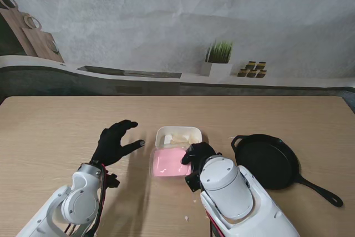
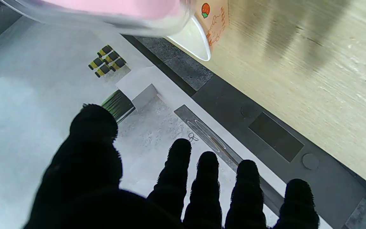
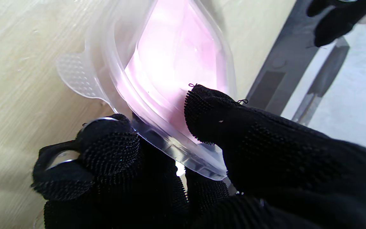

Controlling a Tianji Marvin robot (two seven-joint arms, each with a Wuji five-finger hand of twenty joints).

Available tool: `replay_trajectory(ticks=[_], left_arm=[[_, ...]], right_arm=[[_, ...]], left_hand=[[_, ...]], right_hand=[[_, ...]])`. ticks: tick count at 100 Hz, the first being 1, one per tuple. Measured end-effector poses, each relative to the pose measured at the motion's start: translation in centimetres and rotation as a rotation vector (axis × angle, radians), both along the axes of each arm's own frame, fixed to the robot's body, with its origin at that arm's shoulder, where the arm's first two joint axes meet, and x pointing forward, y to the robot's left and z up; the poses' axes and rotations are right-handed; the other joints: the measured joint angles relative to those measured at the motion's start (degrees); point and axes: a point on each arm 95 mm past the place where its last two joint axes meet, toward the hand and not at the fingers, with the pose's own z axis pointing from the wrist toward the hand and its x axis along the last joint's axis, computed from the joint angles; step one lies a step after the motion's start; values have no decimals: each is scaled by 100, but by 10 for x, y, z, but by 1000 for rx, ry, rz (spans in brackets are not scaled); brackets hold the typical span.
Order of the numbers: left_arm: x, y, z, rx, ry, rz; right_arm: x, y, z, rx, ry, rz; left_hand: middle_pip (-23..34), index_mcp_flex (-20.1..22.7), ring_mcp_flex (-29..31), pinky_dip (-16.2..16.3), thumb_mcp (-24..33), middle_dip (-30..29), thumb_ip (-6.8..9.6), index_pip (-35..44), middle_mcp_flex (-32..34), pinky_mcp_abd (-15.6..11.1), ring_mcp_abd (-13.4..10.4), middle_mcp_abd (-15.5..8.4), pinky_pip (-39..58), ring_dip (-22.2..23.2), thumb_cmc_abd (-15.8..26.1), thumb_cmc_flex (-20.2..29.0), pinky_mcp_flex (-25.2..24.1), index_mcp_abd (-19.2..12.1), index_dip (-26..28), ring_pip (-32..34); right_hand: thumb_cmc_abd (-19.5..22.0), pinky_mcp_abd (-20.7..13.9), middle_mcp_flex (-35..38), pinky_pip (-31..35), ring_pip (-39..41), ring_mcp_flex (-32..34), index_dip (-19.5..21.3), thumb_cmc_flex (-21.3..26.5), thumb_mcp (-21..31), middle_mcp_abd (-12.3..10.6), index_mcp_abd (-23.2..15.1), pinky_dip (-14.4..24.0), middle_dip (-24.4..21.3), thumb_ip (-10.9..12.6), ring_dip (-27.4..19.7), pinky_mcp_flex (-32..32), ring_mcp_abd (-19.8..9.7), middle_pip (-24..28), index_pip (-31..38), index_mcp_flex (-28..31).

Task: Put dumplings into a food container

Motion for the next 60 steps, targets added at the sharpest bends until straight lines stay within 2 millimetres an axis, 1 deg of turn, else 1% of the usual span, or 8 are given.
replay_trajectory(ticks=[10, 20, 32, 40, 60], left_arm=[[1, 0, -1, -3, 4, 3], [1, 0, -2, -3, 5, 5], [1, 1, -2, -11, 10, 9], [2, 1, -3, -11, 17, 10], [4, 0, -4, -9, 26, 10]], right_arm=[[3, 2, 6, 54, 3, -20], [9, 3, 11, 54, -25, -60], [25, 6, 6, 66, -19, -78], [35, 6, 2, 94, 1, -93], [49, 6, 6, 98, -6, -110]], left_hand=[[-42, 0, -4, 0, -25, -60, 0, -22, -1, -1, 0, 3, 0, -2, 3, 0, 0, 0, -6, -18], [-43, -1, -4, 0, -73, -61, 0, -23, -1, -1, 0, 4, 0, -2, 116, 2, 0, 0, -8, -25], [-43, 0, -4, 0, -79, -61, 0, -24, -1, -1, 0, 11, 0, -2, 117, 4, -1, 9, -9, -80], [-43, -1, -4, 0, -125, -61, 0, -24, -1, -1, 0, 58, 0, -2, 118, 7, -1, 16, -11, -86], [-44, -1, -4, 0, -170, -62, 0, -34, -1, -1, 0, 60, 0, -2, 118, 38, -1, 69, -16, -89]], right_hand=[[0, 0, 0, 1, 8, 0, 12, 0, 23, 0, 0, 20, 20, 0, 35, 0, 0, 1, 2, -1], [0, 0, -5, 2, 26, 0, 24, 0, 29, 1, 1, 57, 34, 0, 46, 0, 0, 2, 2, -3], [10, 0, -67, 3, 30, -7, 86, 1, 31, 9, 1, 65, 53, 0, 72, -37, -1, 19, 19, -61], [64, 0, -73, 4, 54, -12, 89, 1, 31, 9, 2, 114, 62, 0, 101, -51, -3, 20, 19, -69], [64, 0, -76, 10, 78, -13, 140, 1, 31, 10, 2, 164, 70, 0, 126, -57, -3, 21, 21, -72]])
